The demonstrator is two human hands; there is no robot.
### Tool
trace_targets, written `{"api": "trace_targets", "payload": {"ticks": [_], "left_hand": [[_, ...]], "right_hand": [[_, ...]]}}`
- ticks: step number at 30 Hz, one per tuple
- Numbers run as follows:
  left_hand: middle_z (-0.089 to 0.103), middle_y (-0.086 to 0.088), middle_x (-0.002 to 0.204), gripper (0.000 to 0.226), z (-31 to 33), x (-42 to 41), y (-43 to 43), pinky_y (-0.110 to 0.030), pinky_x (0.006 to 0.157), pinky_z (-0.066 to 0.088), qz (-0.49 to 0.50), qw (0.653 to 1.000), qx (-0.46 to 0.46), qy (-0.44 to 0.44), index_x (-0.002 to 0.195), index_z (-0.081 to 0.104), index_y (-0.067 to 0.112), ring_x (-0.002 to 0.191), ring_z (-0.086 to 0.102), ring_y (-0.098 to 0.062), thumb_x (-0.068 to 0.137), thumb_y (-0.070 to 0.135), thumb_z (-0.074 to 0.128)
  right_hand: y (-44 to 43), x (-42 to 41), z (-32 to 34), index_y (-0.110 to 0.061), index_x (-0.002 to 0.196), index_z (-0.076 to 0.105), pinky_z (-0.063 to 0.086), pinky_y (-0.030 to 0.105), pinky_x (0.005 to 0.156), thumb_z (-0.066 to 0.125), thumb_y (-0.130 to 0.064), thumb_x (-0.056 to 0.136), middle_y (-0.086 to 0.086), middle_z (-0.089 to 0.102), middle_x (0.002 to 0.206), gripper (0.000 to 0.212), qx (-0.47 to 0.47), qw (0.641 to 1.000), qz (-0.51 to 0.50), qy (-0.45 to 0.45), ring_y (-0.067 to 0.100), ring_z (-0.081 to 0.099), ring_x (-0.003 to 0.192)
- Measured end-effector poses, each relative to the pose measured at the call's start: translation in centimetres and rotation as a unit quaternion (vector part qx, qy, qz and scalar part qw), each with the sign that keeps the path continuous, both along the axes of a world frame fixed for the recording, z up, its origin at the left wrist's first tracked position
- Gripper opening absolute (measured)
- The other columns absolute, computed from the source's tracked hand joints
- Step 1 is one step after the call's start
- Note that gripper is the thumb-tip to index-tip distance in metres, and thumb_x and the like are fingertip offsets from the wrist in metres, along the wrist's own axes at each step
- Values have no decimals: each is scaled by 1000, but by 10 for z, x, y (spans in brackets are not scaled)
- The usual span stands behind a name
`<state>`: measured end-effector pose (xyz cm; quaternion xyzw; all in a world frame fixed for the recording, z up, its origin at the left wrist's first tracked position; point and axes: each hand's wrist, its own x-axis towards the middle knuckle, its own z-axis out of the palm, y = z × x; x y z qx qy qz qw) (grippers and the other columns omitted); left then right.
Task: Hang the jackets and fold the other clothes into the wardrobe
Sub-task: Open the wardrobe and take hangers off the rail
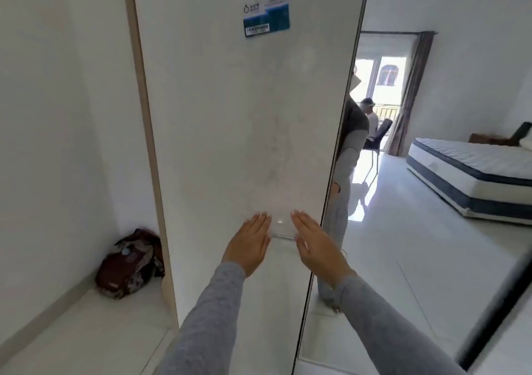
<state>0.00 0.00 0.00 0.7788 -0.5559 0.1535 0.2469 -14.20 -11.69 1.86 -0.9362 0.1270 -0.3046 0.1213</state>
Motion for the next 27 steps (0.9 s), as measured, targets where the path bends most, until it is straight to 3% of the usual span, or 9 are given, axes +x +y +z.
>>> {"api": "trace_targets", "payload": {"ticks": [2,4,6,9,13,18,22,25,27], "left_hand": [[27,-4,153,77,-11,13,-7,-16,111,-2,-26,999,-18,22,146,27,9,143,21,-16,87,47,-4],[48,-10,140,61,-24,20,-12,-27,112,19,-23,1000,-20,6,135,47,3,132,44,-23,94,36,16],[64,-11,122,46,-42,33,-20,-33,99,41,-42,997,-57,-8,120,62,2,114,61,-25,94,26,32],[70,-10,105,38,-56,48,-28,-31,80,55,-58,993,-100,-25,108,69,3,97,68,-24,91,21,40],[70,-11,93,24,-60,53,-46,-32,71,56,-57,986,-156,13,98,71,3,83,67,-26,86,12,53],[68,-8,81,12,-68,52,-54,-30,66,50,-43,979,-182,83,87,73,5,71,62,-25,78,7,67],[67,-12,85,12,-62,45,-53,-31,68,49,-30,981,-152,115,93,72,1,78,61,-27,84,5,65],[66,-11,94,16,-59,36,-46,-27,72,44,-11,980,-131,149,98,72,3,88,59,-25,90,8,59],[65,-8,98,18,-59,32,-36,-21,73,38,3,978,-132,163,100,71,5,91,58,-21,92,12,56]], "right_hand": [[-5,18,-13,-13,146,31,7,12,112,39,-14,100,-3,29,153,46,18,999,-23,-12,-2,15,138],[-7,28,-26,-12,141,41,10,9,108,43,-11,99,0,39,148,43,34,998,-58,-12,7,28,139],[-9,40,-42,-9,135,50,18,13,108,48,-8,96,4,50,140,39,45,996,-74,-14,16,41,134],[-11,50,-57,-3,120,63,32,18,101,54,1,89,12,63,121,33,40,995,-90,-24,28,57,114],[-15,56,-58,-3,107,70,25,0,95,57,6,86,11,68,108,27,66,987,-126,-80,24,59,103],[-16,63,-66,-4,103,72,38,19,92,56,9,85,12,70,105,27,81,981,-152,-91,26,62,103],[-12,64,-67,-6,110,70,31,11,91,50,7,88,11,67,111,33,86,975,-196,-54,22,57,109],[-2,59,-66,-8,113,69,39,20,92,48,9,88,10,68,110,36,57,977,-202,-34,22,57,108],[9,55,-67,-11,112,69,42,22,86,49,7,88,7,68,108,36,44,978,-201,-34,20,58,106]]}}
